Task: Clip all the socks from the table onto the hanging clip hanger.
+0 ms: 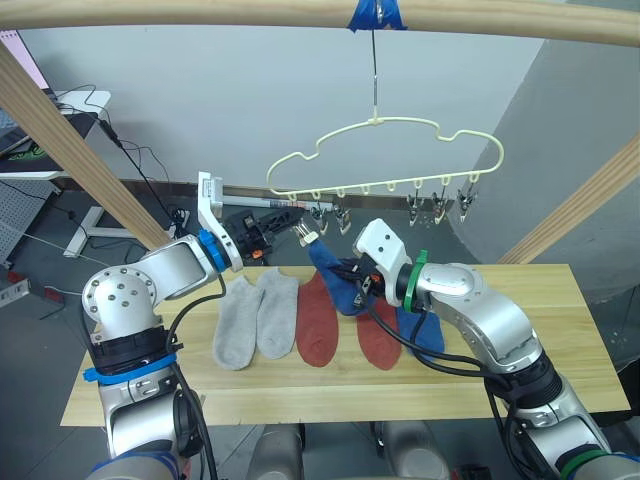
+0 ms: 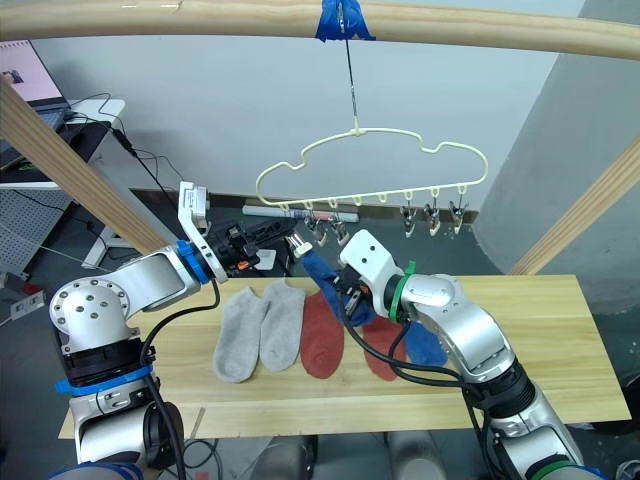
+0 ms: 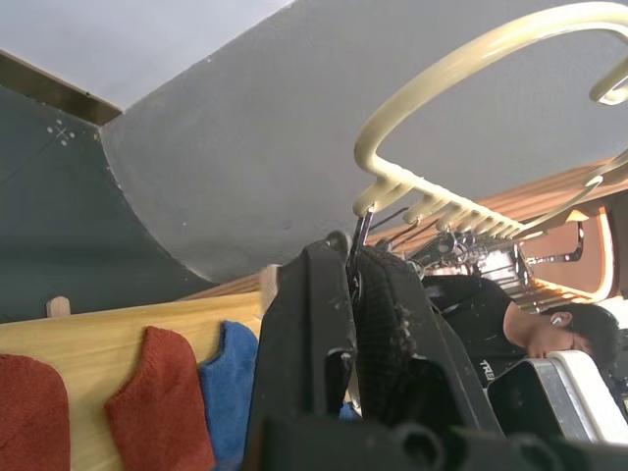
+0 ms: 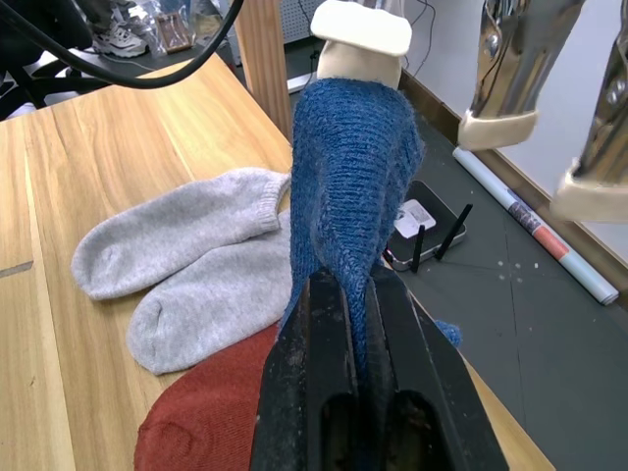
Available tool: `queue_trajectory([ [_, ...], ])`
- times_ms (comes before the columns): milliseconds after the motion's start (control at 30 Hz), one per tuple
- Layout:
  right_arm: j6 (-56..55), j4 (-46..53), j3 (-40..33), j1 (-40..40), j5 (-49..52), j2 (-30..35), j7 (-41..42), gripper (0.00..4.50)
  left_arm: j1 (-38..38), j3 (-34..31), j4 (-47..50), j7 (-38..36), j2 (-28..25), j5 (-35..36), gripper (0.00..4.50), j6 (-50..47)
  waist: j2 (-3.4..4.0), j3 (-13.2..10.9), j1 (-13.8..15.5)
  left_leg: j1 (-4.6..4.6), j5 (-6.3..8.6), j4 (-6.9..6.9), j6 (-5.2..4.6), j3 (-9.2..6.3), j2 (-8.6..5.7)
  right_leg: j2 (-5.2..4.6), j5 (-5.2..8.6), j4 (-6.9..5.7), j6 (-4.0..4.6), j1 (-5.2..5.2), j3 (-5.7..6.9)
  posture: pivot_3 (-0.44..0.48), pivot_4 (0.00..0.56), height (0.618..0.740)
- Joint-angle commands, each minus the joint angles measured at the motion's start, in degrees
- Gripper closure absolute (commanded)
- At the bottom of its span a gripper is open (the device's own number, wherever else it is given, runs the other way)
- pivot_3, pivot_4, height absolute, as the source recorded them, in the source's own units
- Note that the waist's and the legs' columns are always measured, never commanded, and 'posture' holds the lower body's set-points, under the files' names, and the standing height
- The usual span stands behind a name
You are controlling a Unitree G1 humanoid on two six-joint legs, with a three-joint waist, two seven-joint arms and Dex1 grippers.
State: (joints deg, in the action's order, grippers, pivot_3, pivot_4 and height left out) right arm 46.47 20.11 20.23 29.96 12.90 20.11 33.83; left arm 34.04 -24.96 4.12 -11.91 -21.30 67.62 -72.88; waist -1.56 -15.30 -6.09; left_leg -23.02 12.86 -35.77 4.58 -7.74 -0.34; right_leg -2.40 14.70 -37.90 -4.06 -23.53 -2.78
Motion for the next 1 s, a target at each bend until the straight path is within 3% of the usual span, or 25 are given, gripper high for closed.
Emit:
queue_trajectory([
  [33,-0.58,2.47,-1.15,1.0,0.76,-0.32,0.36,4.44,-0.19,0.62,1.39,-0.42,-0.5,0.67,4.49,1.19,0.0,0.0,0.0,0.0,0.0,0.0,0.0,0.0,0.0,0.0,0.0,0.0,0.0,0.0,0.0,-0.143,0.27,0.74],
  [500,-1.49,-0.93,-1.11,3.71,-0.11,-4.27,-0.76,4.44,-1.7,3.94,3.05,-2.95,-2.27,-1.81,4.49,4.43,0.02,-0.01,-0.15,0.01,0.0,0.01,0.0,0.0,0.03,0.04,0.0,0.01,0.0,-0.01,-0.01,-0.144,0.27,0.74],
  [967,-3.02,-3.2,-0.97,4.13,-0.72,-4.79,-1.37,4.5,-2.07,4.06,5.01,-5.71,-5.38,1.28,0.18,4.72,0.03,-0.03,-0.15,0.0,0.01,0.02,0.0,0.0,0.03,0.04,0.0,0.03,0.0,-0.01,-0.02,-0.138,0.265,0.74],
  [1000,-3.11,-3.53,-0.95,4.08,-0.81,-4.91,-1.6,4.5,-2.56,3.63,5.65,-5.76,-6.59,1.34,0.05,4.48,0.03,-0.03,-0.15,-0.01,0.01,0.03,0.0,-0.01,0.03,0.04,0.0,0.03,0.0,-0.01,-0.02,-0.138,0.265,0.74],
])
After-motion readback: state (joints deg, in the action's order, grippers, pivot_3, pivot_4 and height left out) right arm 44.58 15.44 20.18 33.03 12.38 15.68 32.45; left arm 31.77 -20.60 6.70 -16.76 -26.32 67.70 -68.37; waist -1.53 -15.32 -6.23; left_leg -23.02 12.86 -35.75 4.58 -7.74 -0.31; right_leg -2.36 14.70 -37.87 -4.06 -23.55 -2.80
